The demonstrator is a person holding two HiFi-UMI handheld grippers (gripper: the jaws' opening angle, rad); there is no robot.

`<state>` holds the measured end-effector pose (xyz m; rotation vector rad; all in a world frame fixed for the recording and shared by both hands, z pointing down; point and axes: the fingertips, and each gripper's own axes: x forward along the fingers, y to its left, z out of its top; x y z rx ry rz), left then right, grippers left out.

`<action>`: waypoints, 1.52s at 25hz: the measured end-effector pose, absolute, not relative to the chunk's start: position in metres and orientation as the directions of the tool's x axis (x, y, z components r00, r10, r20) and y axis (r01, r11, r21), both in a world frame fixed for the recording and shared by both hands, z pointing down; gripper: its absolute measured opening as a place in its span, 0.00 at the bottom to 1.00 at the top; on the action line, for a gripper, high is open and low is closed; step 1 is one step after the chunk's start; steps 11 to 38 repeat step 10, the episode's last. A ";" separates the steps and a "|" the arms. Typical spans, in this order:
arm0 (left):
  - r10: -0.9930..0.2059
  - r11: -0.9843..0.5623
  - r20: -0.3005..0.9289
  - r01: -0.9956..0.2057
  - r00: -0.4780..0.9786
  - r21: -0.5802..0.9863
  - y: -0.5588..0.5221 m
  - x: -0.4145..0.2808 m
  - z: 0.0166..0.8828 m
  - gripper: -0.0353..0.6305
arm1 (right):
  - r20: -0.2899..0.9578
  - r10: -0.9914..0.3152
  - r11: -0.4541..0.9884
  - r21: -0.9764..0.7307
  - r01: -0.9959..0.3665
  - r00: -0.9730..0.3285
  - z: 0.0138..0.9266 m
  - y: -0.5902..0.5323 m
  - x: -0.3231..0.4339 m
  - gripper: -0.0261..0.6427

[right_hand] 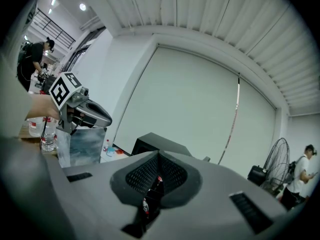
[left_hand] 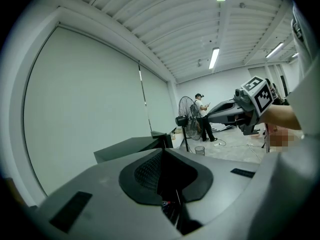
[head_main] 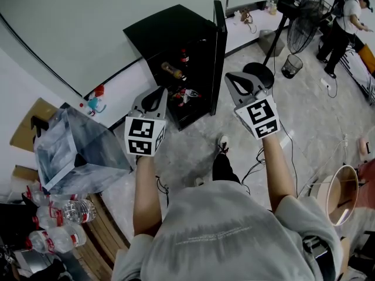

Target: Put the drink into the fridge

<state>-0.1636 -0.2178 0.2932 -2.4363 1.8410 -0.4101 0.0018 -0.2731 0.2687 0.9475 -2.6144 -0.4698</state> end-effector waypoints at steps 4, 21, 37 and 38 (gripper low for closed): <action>-0.951 -0.284 0.182 -0.936 0.248 -0.207 -0.217 -0.161 0.296 0.08 | 0.183 -0.653 0.732 0.402 -0.550 -0.735 0.270 -0.272 0.003 0.04; -0.951 -0.280 0.191 -0.939 0.243 -0.201 -0.218 -0.159 0.298 0.08 | 0.189 -0.643 0.741 0.399 -0.541 -0.742 0.272 -0.273 0.002 0.04; -0.951 -0.280 0.191 -0.939 0.243 -0.201 -0.218 -0.159 0.298 0.08 | 0.189 -0.643 0.741 0.399 -0.541 -0.742 0.272 -0.273 0.002 0.04; -0.951 -0.280 0.191 -0.939 0.243 -0.201 -0.218 -0.159 0.298 0.08 | 0.189 -0.643 0.741 0.399 -0.541 -0.742 0.272 -0.273 0.002 0.04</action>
